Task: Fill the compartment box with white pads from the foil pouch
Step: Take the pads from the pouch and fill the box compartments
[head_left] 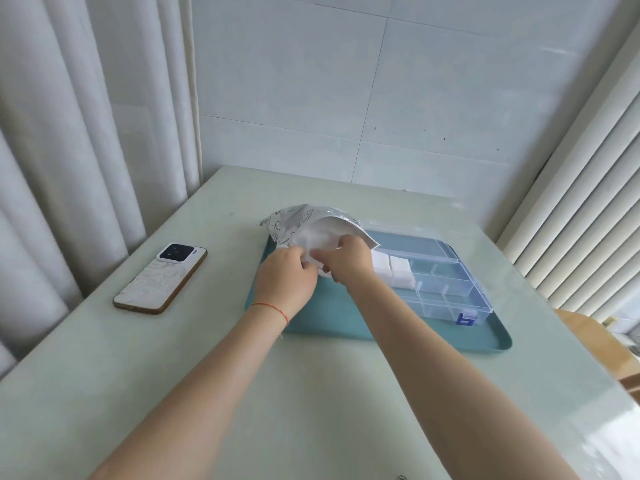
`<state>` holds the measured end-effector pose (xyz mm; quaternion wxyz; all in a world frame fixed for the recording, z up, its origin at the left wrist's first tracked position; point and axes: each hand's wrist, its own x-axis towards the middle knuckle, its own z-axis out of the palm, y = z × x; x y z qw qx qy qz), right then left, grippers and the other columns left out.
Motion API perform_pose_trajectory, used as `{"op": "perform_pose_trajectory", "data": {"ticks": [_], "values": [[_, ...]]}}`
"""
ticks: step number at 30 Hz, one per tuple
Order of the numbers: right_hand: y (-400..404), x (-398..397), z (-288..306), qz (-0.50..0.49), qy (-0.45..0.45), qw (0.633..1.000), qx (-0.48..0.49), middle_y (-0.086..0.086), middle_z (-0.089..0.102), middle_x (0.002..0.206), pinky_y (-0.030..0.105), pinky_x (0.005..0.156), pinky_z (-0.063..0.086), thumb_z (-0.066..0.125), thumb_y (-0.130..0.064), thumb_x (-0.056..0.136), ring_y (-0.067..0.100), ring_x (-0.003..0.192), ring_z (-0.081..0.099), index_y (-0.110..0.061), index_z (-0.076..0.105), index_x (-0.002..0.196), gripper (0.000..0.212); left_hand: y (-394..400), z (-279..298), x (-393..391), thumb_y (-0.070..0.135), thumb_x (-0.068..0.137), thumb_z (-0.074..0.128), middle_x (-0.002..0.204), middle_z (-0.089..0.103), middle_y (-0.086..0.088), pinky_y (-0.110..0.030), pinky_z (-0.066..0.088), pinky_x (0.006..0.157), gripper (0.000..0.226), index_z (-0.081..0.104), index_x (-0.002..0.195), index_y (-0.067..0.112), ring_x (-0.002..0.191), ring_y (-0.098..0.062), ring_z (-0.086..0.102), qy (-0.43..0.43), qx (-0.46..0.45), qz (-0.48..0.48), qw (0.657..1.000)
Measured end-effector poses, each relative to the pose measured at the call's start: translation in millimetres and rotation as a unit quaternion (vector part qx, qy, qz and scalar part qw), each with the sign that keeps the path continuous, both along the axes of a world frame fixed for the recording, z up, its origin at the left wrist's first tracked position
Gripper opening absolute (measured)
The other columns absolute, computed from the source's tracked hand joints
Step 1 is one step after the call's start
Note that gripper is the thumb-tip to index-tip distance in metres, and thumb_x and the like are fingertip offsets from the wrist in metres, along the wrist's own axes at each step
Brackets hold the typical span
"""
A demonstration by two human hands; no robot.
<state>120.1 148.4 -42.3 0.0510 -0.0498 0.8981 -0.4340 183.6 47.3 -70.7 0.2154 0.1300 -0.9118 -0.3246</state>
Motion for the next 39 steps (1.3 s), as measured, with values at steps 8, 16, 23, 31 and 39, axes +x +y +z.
{"op": "perform_pose_trajectory", "data": {"ticks": [8,16,23,31,39], "values": [[8.7,-1.7,0.5,-0.003,0.013,1.0,0.019,0.001,0.03,0.056,0.028,0.047,0.022,0.067,-0.018,0.086,0.017,0.051,0.028,-0.013,0.033,0.056,0.045,-4.0,-5.5,1.6,0.018,0.09,0.05,0.102,0.07,-0.008,-0.035,0.047,0.082,0.032,0.064,0.12,0.017,0.099,-0.032,0.06,-0.003,0.064,-0.011,0.998],[68.6,11.7,16.5,0.136,-0.126,0.963,-0.194,0.0,0.031,0.063,0.02,0.043,0.024,0.053,-0.016,0.1,0.012,0.049,0.028,-0.014,0.053,0.081,0.018,21.0,15.7,3.4,0.034,0.092,0.052,0.084,0.071,-0.007,-0.035,0.055,0.059,0.027,0.067,0.09,0.013,0.067,-0.022,0.067,0.012,0.371,-0.055,0.927],[75.3,28.9,21.7,0.211,-0.085,0.974,-0.018,-0.002,0.048,0.065,0.02,0.049,0.036,0.055,-0.033,0.098,0.007,0.048,0.045,-0.009,0.059,0.095,0.025,38.4,25.1,8.0,0.025,0.1,0.042,0.091,0.066,-0.011,-0.048,0.047,0.1,0.034,0.072,0.098,0.011,0.084,-0.025,0.062,-0.123,0.637,-0.298,0.7],[86.3,35.5,15.1,0.241,0.143,0.946,0.165,-0.008,0.037,0.132,0.034,0.102,0.037,0.085,-0.049,0.063,0.012,0.127,0.033,-0.035,0.034,0.141,0.094,40.6,22.3,0.2,0.012,0.094,0.052,0.082,0.058,-0.003,-0.026,0.048,0.057,0.018,0.068,0.102,0.013,0.066,-0.014,0.059,-0.156,0.655,-0.201,0.712],[76.7,27.9,5.9,0.242,0.162,0.938,0.186,-0.006,0.044,0.123,0.034,0.1,0.034,0.081,-0.053,0.068,0.013,0.121,0.035,-0.03,0.048,0.129,0.073,41.0,17.6,-5.0,0.006,0.09,0.052,0.066,0.046,0.004,-0.019,0.04,0.05,0.015,0.058,0.086,0.019,0.056,-0.008,0.046,-0.166,0.604,-0.159,0.763]]}}
